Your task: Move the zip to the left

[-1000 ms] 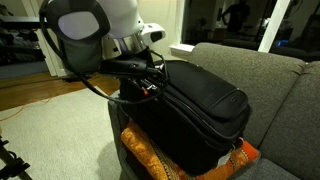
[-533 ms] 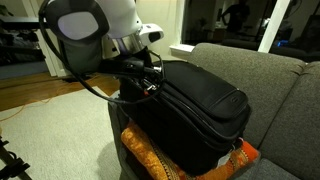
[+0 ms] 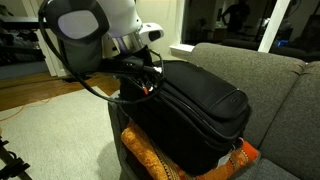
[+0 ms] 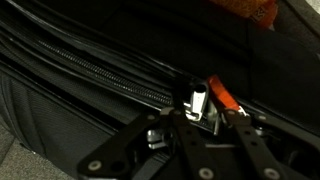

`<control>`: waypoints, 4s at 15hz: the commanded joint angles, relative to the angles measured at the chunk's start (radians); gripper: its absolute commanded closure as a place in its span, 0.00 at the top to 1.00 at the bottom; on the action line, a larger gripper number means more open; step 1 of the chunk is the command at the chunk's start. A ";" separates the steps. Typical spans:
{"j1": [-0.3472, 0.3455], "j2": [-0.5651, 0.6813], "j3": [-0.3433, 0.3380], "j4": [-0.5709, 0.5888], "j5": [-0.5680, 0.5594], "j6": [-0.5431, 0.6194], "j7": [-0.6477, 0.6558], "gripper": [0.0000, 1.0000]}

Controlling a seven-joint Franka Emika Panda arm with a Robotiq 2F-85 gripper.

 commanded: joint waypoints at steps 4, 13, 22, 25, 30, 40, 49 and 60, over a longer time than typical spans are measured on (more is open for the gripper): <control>-0.021 0.000 -0.017 -0.012 -0.415 0.012 0.343 0.06; 0.150 -0.013 -0.151 -0.002 -0.425 -0.024 0.356 0.06; 0.287 -0.026 -0.225 -0.004 -0.435 -0.041 0.355 0.06; 0.345 -0.020 -0.258 0.000 -0.438 -0.040 0.355 0.06; 0.461 -0.020 -0.329 0.002 -0.454 -0.039 0.361 0.06; 0.612 -0.015 -0.406 0.017 -0.428 -0.064 0.359 0.53; 0.597 -0.011 -0.470 0.014 -0.407 -0.085 0.390 1.00; 0.558 -0.006 -0.478 0.012 -0.344 -0.138 0.431 1.00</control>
